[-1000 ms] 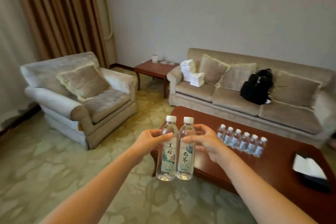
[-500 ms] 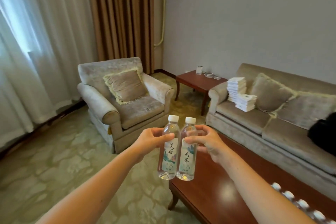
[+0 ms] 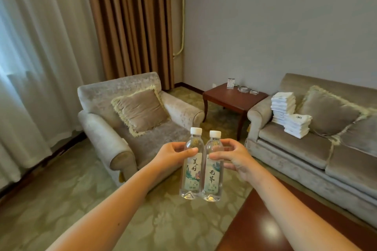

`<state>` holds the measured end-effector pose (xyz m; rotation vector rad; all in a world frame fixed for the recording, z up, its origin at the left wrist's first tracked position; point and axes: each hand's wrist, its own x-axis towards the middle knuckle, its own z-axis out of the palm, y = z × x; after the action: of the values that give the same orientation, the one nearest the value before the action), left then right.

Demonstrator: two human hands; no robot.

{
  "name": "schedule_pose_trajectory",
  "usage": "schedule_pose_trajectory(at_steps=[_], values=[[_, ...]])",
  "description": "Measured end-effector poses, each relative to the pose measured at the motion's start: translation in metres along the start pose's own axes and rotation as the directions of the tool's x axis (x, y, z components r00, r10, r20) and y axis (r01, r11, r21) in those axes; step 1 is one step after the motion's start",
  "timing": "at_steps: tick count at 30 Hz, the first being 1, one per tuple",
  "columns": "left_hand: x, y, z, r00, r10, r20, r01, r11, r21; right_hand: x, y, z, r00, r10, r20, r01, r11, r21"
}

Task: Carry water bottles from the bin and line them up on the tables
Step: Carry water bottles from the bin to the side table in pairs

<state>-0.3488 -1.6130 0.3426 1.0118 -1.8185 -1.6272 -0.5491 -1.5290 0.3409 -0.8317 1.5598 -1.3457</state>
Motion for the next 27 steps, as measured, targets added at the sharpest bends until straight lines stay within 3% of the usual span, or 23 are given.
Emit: schedule_pose_trajectory(at_steps=[7, 14, 27], values=[[0.124, 0.008, -0.068, 0.997, -0.003, 0.081, -0.003, 0.998, 0.068, 0.108, -0.026, 0.031, 0.998, -0.007, -0.067, 0.008, 1.0, 0.011], [0.226, 0.006, -0.089, 0.996, 0.005, 0.086, -0.006, 1.0, 0.012, 0.199, -0.042, 0.027, 0.994, 0.014, -0.108, -0.015, 1.0, -0.013], [0.508, 0.035, -0.071, 0.992, 0.01, 0.127, -0.012, 1.0, 0.014, 0.448, -0.089, -0.065, 0.989, 0.029, -0.145, -0.03, 1.0, -0.006]])
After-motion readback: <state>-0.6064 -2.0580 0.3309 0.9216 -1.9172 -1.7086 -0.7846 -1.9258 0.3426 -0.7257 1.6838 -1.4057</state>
